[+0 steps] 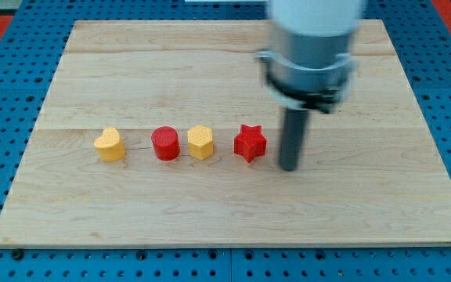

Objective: Point your arm at bottom right

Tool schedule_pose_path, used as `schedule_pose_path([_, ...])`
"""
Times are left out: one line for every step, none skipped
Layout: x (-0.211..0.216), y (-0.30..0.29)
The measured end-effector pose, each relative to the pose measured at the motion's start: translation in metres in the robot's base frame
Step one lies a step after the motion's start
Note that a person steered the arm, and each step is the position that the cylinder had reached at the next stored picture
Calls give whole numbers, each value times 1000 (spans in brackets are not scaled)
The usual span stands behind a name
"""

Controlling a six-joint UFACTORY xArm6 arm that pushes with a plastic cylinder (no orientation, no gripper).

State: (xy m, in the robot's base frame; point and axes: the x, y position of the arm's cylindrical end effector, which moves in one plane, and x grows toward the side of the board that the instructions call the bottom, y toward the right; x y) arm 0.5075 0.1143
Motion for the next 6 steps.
schedule_pose_path([6,56])
schedule_pose_path([16,69])
schedule_pose_path([16,92])
schedule_pose_path([16,107])
schedule_pose_path([16,116])
schedule_pose_path([16,121])
